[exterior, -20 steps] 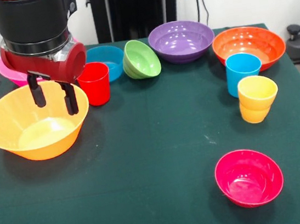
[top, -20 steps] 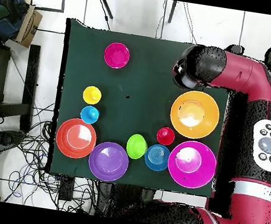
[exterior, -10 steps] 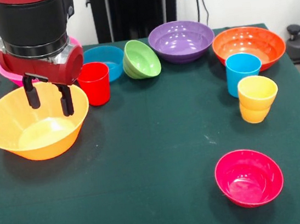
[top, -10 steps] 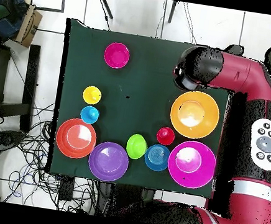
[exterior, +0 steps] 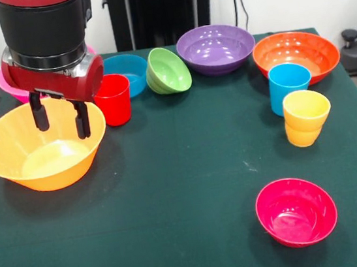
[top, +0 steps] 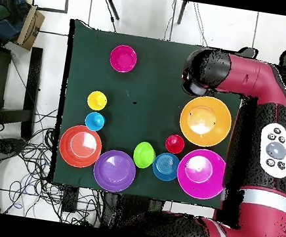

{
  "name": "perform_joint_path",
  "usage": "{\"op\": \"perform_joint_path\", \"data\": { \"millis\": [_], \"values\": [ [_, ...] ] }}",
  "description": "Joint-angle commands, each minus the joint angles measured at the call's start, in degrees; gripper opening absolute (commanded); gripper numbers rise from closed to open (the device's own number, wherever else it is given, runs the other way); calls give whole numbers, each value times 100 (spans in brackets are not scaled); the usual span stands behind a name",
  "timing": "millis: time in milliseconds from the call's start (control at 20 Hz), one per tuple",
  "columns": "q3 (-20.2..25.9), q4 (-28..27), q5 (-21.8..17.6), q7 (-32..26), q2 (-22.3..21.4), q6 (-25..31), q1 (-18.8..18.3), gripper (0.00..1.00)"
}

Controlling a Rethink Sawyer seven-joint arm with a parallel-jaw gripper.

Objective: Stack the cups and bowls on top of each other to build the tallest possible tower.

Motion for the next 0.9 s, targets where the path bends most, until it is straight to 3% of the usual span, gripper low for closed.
{"op": "perform_joint_path", "data": {
  "millis": [50,900],
  "values": [
    [415,75,-405,-1672,223,80,242,100],
    [467,137,-300,-1582,234,94,173,100]
  ]
}}
